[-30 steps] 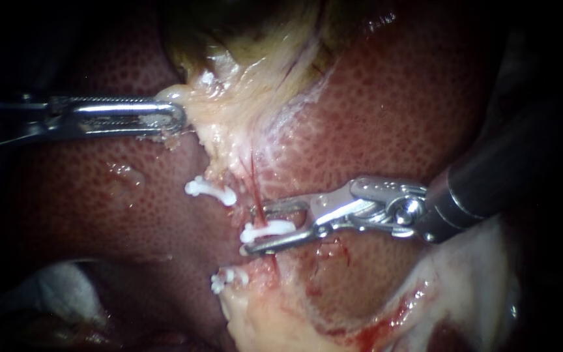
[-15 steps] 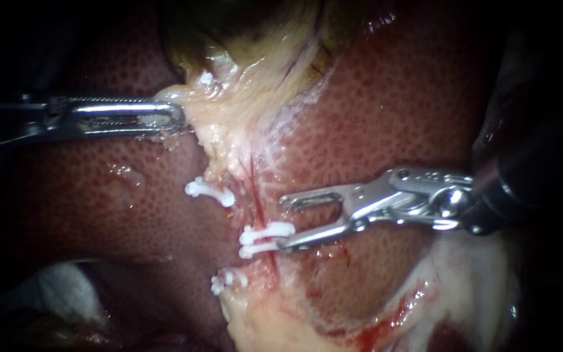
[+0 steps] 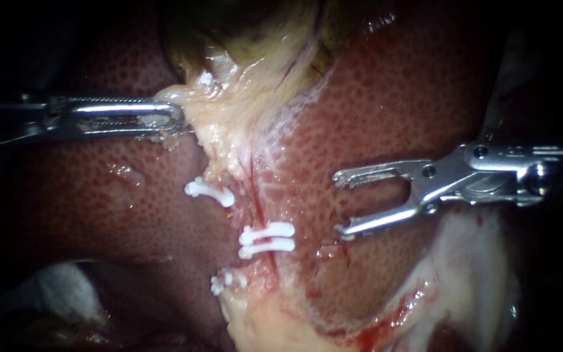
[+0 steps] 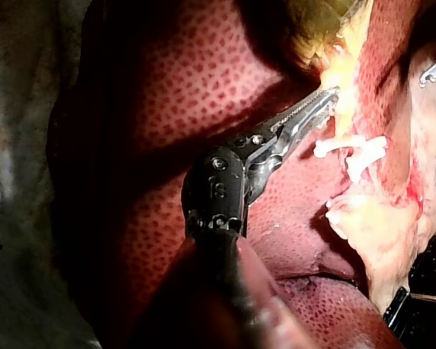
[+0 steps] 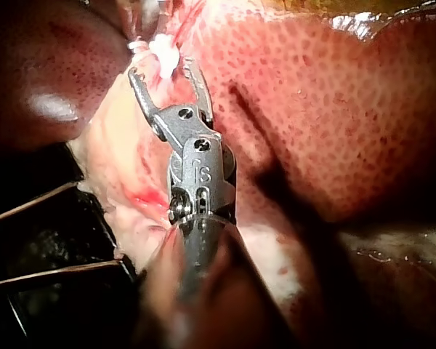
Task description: Going back second clip right tube
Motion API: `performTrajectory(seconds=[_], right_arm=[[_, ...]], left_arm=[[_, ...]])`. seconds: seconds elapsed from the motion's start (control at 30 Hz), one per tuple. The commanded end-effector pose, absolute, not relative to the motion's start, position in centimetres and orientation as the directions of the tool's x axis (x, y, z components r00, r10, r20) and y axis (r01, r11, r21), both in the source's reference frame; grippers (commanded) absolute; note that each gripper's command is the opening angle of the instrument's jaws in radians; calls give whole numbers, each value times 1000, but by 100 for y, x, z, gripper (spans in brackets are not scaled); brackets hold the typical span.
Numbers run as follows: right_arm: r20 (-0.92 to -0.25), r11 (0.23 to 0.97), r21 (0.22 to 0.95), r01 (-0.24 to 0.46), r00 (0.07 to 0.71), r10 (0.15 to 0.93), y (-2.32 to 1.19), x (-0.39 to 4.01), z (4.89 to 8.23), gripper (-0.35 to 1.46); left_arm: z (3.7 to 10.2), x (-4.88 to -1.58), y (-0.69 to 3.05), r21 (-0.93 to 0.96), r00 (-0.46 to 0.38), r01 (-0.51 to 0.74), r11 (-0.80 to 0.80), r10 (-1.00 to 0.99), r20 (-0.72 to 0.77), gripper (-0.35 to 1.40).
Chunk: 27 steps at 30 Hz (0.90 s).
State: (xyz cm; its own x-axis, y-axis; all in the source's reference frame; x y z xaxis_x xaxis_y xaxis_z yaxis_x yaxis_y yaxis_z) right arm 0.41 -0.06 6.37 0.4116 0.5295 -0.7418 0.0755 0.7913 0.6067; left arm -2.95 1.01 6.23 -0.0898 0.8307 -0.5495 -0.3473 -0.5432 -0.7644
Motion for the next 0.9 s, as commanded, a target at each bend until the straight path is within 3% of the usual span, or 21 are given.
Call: performTrajectory(seconds=[0.03,0.9], right_arm=[[-741,791,608,74,412,531,-5,40,637,49],[-742,791,608,75,409,531,-7,37,635,49]], left_arm=[[624,-296,100,-764,-90,-348,-543,830,-550,-35],[689,-368,92,-752,-128,-340,-565,820,-558,-35]])
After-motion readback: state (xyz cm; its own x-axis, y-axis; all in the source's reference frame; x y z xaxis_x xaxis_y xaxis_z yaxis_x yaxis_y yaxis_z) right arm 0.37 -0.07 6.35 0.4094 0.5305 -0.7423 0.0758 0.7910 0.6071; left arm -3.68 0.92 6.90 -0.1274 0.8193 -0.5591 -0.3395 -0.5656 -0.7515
